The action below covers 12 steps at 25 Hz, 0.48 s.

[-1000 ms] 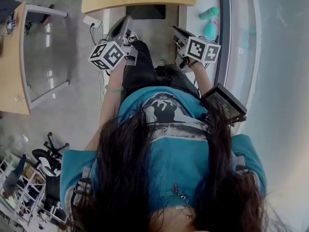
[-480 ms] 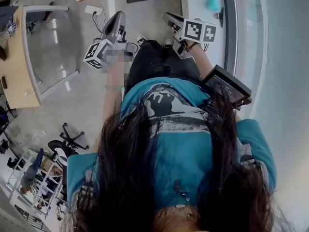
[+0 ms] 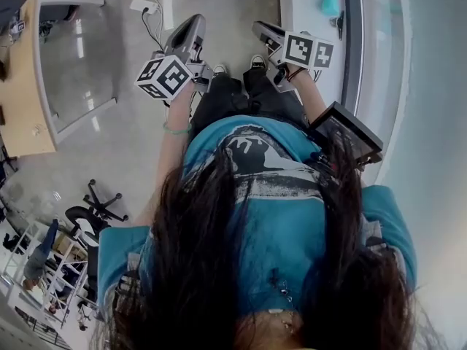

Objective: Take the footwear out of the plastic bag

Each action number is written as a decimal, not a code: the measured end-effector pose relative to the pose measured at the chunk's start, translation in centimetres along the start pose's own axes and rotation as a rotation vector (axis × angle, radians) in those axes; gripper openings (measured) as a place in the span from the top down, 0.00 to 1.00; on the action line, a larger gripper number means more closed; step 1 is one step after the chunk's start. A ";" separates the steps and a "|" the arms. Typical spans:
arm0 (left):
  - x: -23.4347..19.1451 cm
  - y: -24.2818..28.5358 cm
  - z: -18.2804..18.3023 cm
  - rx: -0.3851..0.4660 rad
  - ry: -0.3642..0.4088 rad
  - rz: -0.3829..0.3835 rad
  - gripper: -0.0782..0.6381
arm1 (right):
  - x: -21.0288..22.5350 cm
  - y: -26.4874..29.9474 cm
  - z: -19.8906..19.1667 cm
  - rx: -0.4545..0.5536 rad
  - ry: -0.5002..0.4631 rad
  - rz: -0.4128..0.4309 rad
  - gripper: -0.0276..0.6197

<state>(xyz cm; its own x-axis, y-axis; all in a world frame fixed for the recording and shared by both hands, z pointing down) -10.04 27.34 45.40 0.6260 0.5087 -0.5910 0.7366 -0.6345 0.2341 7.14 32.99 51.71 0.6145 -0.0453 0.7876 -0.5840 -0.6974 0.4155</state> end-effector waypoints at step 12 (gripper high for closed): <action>-1.4 -3.4 1.2 -0.081 0.215 -0.035 0.89 | -4.6 2.2 -2.4 0.000 -0.019 0.003 0.88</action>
<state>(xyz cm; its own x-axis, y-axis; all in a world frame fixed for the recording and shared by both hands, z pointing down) -13.73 28.12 44.52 0.6334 0.6477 -0.4235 0.7716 -0.5698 0.2826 1.79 33.36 50.05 0.6228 -0.0606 0.7800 -0.5857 -0.6972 0.4134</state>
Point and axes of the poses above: the fingertips, and each gripper's own axes: y forward along the fingers, x to its right, z out of its top, the point moved 4 cm from there along -y, backward along the fingers, and after that the axes turned 3 degrees about z, right-handed, at the moved point
